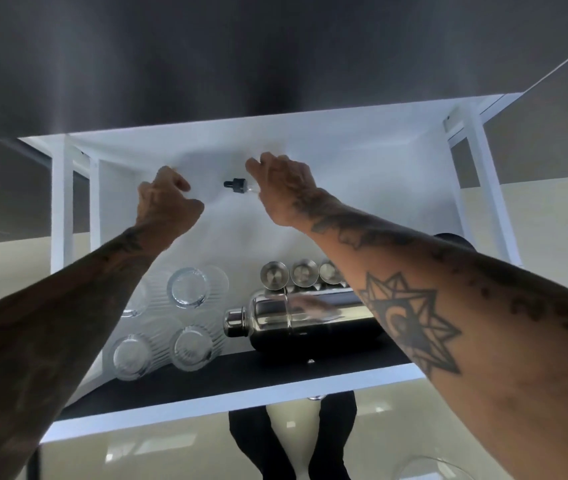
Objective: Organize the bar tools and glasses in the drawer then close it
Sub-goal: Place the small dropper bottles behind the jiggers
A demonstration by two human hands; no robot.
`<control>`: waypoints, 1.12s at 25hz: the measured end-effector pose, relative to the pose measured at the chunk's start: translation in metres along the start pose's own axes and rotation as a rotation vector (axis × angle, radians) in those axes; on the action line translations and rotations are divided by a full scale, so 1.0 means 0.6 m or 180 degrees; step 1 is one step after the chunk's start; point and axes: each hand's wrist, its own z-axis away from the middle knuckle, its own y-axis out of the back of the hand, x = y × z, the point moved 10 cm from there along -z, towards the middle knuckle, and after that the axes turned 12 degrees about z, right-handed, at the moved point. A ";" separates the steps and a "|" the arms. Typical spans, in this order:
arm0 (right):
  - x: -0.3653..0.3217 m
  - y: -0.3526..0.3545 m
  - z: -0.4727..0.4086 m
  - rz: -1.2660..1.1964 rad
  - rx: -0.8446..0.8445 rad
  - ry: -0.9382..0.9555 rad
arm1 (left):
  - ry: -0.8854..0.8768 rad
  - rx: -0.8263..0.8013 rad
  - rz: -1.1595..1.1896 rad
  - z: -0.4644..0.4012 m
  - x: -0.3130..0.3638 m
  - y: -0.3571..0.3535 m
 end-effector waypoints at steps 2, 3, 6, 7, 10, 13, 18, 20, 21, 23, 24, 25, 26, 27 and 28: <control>0.013 -0.016 0.018 -0.0275 -0.0209 0.0022 | 0.0297 -0.0162 0.0304 -0.001 -0.012 -0.011; 0.024 -0.023 0.029 -0.0452 -0.0320 -0.0003 | 0.0363 -0.0270 0.0363 0.003 -0.011 -0.018; 0.068 -0.034 0.068 -0.1015 -0.0393 -0.0080 | 0.0278 -0.0570 0.0470 0.013 0.011 -0.045; 0.081 -0.033 0.082 -0.1179 -0.0348 -0.0084 | 0.0194 -0.0671 0.0451 0.020 0.023 -0.055; 0.104 -0.039 0.120 -0.1525 -0.0390 -0.0047 | -0.0269 -0.1049 0.0442 0.060 0.064 -0.087; 0.112 -0.052 0.149 -0.1802 -0.0457 -0.0086 | -0.0679 -0.1626 0.0312 0.119 0.089 -0.140; 0.101 -0.062 0.169 -0.1884 -0.0592 0.0036 | -0.0808 -0.2073 -0.0140 0.152 0.089 -0.197; 0.089 -0.055 0.164 -0.1790 -0.0662 0.0204 | -0.0787 -0.2252 -0.0297 0.151 0.089 -0.203; 0.084 -0.053 0.161 -0.1682 -0.0720 0.0291 | -0.0780 -0.2320 -0.0361 0.149 0.088 -0.204; 0.074 -0.052 0.156 -0.1406 -0.0855 0.0432 | -0.0712 -0.2427 -0.0431 0.146 0.085 -0.203; 0.071 -0.055 0.155 -0.1281 -0.0922 0.0479 | -0.0655 -0.2494 -0.0435 0.146 0.082 -0.202; 0.068 -0.057 0.156 -0.1168 -0.0982 0.0516 | -0.0621 -0.2554 -0.0425 0.146 0.079 -0.204; 0.066 -0.060 0.157 -0.1072 -0.1033 0.0541 | -0.0605 -0.2588 -0.0423 0.148 0.078 -0.204; 0.065 -0.062 0.158 -0.1006 -0.1069 0.0555 | -0.0604 -0.2598 -0.0427 0.149 0.078 -0.204; 0.065 -0.063 0.159 -0.0976 -0.1091 0.0556 | -0.0590 -0.2596 -0.0425 0.150 0.078 -0.204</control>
